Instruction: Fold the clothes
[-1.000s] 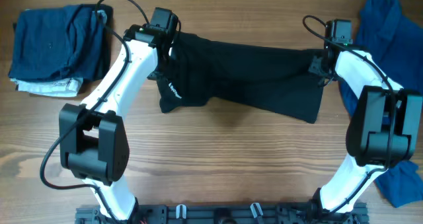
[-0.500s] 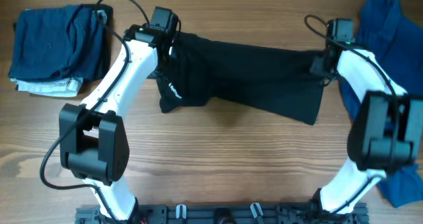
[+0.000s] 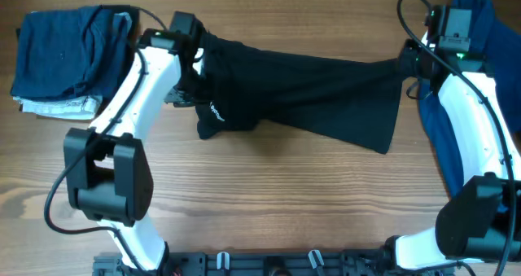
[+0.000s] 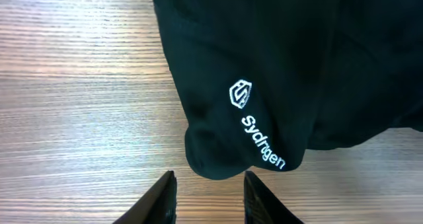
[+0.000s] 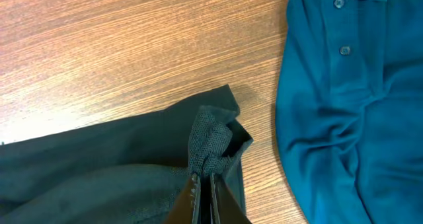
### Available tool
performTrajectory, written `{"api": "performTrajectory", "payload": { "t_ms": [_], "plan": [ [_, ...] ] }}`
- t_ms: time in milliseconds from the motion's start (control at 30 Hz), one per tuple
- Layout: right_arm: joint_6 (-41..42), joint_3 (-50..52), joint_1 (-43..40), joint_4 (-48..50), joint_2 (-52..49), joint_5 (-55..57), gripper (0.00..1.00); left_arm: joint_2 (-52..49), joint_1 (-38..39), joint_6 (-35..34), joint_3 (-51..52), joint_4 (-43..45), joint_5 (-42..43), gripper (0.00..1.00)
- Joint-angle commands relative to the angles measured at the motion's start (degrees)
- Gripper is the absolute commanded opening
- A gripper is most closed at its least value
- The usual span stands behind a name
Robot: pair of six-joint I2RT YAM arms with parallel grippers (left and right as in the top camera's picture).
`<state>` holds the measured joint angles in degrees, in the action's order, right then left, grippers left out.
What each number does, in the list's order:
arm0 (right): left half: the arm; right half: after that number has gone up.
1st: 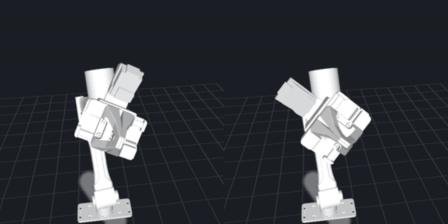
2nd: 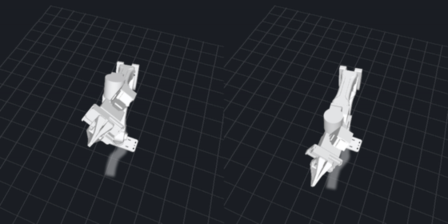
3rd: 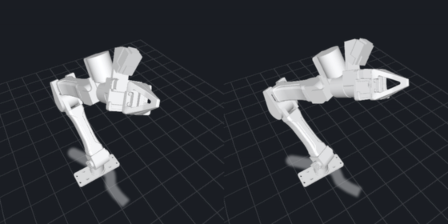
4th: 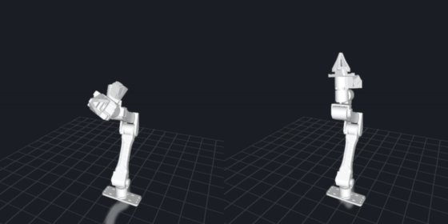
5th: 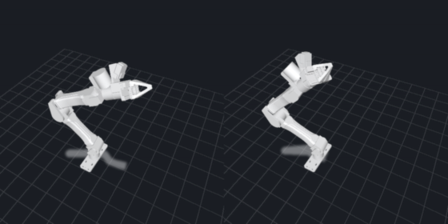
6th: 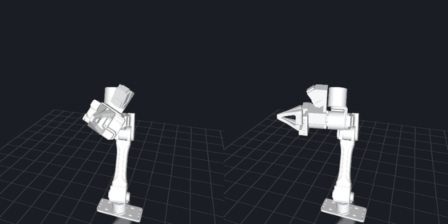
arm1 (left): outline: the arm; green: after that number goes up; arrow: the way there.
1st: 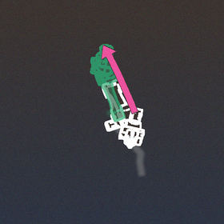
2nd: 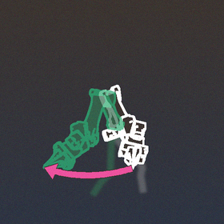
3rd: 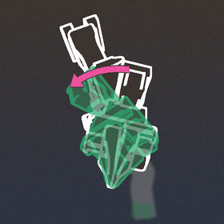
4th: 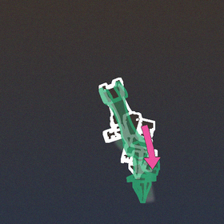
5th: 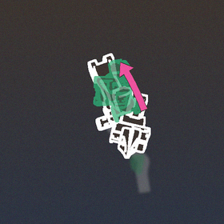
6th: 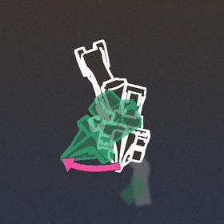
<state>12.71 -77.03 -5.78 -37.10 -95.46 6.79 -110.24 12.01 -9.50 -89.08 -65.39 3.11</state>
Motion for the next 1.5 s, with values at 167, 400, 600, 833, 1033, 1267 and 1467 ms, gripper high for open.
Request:
{"api": "performTrajectory", "payload": {
  "t_ms": [167,400,600,833,1033,1267,1467],
  "plan": [
    [-0.6,-0.3,-0.2,0.6,0.0,-0.7,0.04,0.6,-0.2,4.8,11.9,15.9,6.9,0.42],
    [-0.6,-0.3,-0.2,0.3,0.0,-0.7,0.04,0.5,1.7,4.9,17.1,25.7,8.8,0.31],
    [-0.6,-0.3,-0.2,0.2,0.0,-0.7,0.04,1.0,3.2,4.8,16.6,27.4,9.0,0.04],
    [-0.7,-0.4,-0.2,0.0,1.8,-1.9,0.04,12.4,2.7,4.5,0.3,16.7,-0.3,0.04],
    [-0.7,-0.4,-0.2,-3.0,17.1,-2.6,0.04,25.0,-1.0,2.6,-12.8,11.7,-4.2,0.04],
    [-0.3,-3.2,-0.2,-8.9,38.1,-1.7,0.04,36.5,-0.9,2.6,-13.0,9.1,-7.3,0.04],
    [-0.7,-14.8,-0.2,-19.5,49.8,-0.6,0.04,53.2,-0.9,0.6,-13.0,8.9,-7.3,0.04]
  ]
}}
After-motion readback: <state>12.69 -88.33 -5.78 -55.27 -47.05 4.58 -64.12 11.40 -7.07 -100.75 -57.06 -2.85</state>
